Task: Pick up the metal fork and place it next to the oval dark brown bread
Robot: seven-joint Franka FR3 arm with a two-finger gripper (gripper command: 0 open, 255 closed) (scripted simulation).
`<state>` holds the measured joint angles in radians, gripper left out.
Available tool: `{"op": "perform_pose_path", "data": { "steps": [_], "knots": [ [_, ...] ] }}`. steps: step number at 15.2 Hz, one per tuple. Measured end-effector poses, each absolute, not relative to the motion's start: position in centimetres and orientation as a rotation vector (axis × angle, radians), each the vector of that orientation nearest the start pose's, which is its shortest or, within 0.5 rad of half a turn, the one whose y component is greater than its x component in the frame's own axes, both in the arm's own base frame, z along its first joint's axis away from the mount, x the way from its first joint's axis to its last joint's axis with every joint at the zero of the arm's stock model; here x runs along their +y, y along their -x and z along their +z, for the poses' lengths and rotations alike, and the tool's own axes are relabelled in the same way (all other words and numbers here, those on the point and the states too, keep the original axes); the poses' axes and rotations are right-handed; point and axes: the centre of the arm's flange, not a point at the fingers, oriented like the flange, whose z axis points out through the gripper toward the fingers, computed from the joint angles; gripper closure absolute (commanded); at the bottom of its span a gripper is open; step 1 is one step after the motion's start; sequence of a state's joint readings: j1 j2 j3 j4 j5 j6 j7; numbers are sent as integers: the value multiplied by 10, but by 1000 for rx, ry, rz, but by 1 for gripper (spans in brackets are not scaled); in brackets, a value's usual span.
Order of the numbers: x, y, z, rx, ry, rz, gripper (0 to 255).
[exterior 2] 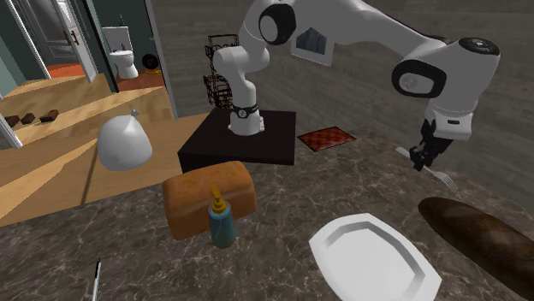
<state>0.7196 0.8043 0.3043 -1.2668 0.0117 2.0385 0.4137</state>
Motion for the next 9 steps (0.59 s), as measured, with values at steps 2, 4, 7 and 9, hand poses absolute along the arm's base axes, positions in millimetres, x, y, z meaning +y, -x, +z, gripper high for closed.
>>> {"op": "perform_pose_path", "data": {
  "steps": [2, 4, 7, 9],
  "knots": [
    [607, -437, 279, -755, 2863, 222, 255],
    [607, -437, 269, -755, 2863, 222, 255],
    [607, -438, 254, -755, 2863, 222, 255],
    [607, -437, 243, -755, 2863, 223, 255]
  ]
}}
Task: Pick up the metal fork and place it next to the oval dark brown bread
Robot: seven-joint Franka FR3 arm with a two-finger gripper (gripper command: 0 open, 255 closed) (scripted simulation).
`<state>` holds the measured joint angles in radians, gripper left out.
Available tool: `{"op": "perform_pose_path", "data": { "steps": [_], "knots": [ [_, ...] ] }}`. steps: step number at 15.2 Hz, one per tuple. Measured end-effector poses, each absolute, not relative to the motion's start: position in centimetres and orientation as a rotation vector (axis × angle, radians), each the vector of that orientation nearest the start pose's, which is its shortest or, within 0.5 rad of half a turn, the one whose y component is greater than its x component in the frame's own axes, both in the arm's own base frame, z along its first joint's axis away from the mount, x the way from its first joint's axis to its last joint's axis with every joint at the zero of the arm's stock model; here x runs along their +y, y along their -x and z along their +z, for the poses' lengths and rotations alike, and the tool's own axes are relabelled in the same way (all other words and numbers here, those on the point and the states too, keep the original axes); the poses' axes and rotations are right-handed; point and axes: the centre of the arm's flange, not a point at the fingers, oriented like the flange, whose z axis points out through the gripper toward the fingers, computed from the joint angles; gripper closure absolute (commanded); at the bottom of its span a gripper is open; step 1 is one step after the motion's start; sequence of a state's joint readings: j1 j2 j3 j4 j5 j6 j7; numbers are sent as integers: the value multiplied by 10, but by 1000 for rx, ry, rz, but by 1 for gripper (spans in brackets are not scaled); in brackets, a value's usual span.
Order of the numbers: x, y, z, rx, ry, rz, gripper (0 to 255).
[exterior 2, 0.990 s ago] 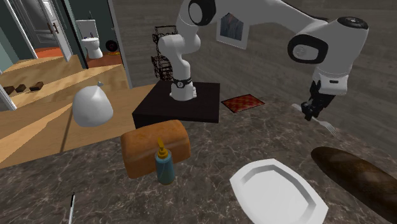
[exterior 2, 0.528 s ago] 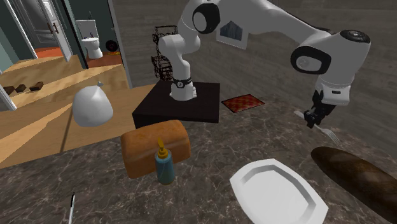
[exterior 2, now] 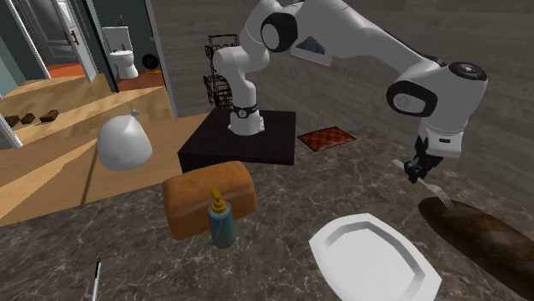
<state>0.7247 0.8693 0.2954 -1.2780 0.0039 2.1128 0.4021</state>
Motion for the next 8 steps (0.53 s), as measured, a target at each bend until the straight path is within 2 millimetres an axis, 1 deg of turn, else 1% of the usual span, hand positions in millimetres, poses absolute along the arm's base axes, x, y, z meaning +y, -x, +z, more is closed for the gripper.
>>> {"op": "perform_pose_path", "data": {
  "steps": [8],
  "knots": [
    [608, -436, 202, -757, 2860, 220, 255]
  ]
}}
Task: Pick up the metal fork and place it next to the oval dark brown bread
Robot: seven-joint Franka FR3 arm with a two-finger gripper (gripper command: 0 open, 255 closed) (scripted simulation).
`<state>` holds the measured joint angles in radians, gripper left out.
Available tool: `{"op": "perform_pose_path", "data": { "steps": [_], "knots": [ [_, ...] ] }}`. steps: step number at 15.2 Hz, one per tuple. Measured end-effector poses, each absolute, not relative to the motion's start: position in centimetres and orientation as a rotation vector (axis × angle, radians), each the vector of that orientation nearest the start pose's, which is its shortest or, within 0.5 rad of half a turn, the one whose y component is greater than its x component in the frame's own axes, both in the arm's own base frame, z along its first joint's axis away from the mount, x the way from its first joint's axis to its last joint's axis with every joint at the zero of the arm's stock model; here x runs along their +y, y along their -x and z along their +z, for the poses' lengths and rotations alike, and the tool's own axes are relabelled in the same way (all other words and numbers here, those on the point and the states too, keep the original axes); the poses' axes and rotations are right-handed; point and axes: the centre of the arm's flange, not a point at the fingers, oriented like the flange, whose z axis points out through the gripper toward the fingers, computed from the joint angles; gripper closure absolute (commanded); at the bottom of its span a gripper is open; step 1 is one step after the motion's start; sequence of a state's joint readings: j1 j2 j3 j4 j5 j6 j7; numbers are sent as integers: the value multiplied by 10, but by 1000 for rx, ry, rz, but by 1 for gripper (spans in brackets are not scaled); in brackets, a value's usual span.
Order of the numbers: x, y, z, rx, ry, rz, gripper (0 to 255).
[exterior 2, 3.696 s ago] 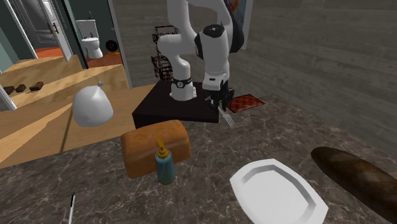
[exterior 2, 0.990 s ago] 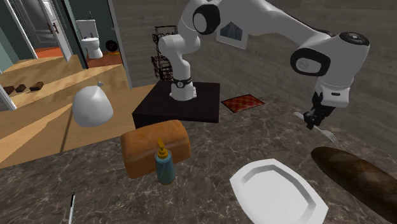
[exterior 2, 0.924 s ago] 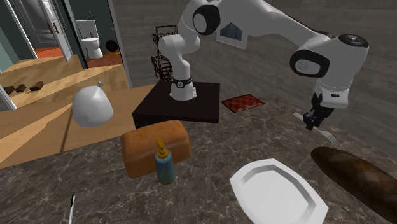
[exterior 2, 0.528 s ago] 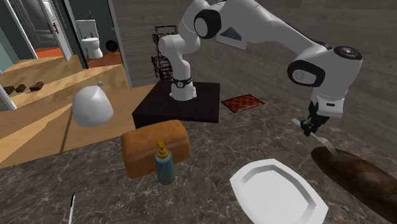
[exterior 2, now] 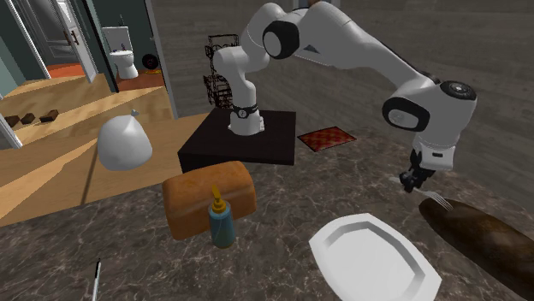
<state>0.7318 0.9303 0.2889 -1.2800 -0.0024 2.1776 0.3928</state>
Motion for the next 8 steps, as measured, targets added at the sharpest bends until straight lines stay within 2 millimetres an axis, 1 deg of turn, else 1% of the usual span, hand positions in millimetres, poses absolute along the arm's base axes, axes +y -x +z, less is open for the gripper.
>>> {"op": "perform_pose_path", "data": {
  "steps": [2, 5, 8],
  "knots": [
    [609, -437, 196, -756, 2858, 213, 255],
    [610, -437, 183, -753, 2856, 208, 255],
    [611, -436, 181, -757, 2855, 210, 255]
  ]
}}
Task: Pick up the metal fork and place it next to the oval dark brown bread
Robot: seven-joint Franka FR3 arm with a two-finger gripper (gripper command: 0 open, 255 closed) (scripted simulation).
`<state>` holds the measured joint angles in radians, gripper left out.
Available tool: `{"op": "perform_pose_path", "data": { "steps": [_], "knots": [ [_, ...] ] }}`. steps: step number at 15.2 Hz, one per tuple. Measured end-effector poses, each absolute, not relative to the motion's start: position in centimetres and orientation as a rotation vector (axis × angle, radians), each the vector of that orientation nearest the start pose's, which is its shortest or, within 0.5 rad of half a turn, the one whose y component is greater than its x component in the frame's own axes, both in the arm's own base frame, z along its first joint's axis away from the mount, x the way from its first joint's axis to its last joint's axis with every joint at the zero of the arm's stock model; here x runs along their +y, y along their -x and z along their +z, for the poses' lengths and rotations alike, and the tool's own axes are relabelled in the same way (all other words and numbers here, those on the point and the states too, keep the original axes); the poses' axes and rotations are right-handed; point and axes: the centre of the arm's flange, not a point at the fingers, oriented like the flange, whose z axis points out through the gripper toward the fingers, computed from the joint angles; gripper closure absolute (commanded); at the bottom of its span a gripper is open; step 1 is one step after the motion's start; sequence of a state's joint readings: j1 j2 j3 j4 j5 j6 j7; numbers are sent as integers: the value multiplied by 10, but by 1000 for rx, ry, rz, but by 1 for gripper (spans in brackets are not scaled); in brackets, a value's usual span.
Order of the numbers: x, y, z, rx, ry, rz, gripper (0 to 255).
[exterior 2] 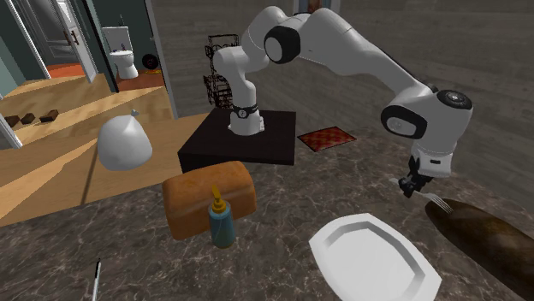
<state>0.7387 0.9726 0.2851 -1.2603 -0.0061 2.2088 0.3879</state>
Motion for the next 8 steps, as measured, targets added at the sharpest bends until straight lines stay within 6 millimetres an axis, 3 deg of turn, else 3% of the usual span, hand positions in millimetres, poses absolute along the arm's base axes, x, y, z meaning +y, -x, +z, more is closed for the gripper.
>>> {"op": "perform_pose_path", "data": {
  "steps": [3, 4, 8],
  "knots": [
    [610, -437, 181, -757, 2853, 209, 255],
    [610, -436, 181, -757, 2855, 210, 0],
    [608, -437, 176, -755, 2863, 221, 0]
  ]
}}
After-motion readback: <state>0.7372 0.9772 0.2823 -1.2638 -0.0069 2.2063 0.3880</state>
